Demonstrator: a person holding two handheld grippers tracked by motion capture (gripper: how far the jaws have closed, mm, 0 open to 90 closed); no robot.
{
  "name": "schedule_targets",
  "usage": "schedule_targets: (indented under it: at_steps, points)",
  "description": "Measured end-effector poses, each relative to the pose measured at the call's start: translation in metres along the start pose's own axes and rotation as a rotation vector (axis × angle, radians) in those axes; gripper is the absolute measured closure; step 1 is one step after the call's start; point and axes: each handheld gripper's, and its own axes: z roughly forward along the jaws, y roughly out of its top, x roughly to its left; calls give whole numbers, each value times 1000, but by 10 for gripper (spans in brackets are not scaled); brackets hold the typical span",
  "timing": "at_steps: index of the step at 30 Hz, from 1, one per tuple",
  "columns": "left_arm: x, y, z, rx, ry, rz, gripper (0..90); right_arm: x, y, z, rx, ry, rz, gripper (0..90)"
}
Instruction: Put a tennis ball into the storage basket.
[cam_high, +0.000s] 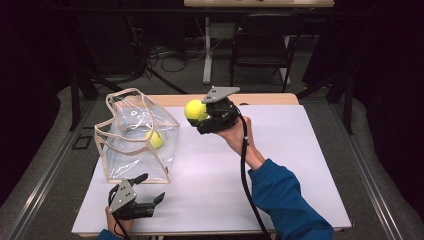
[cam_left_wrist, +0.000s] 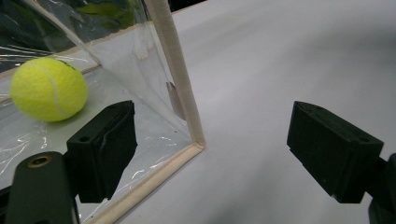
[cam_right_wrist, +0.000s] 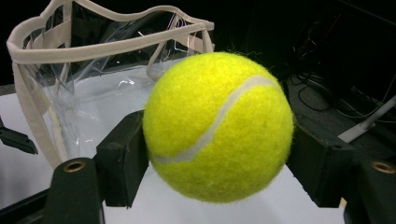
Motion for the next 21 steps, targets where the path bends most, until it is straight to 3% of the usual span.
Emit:
schedule_targets:
  at_steps: [21]
  points:
    - [-1,0,0,4,1,7,160,2,10,2,-14,4,-8,268]
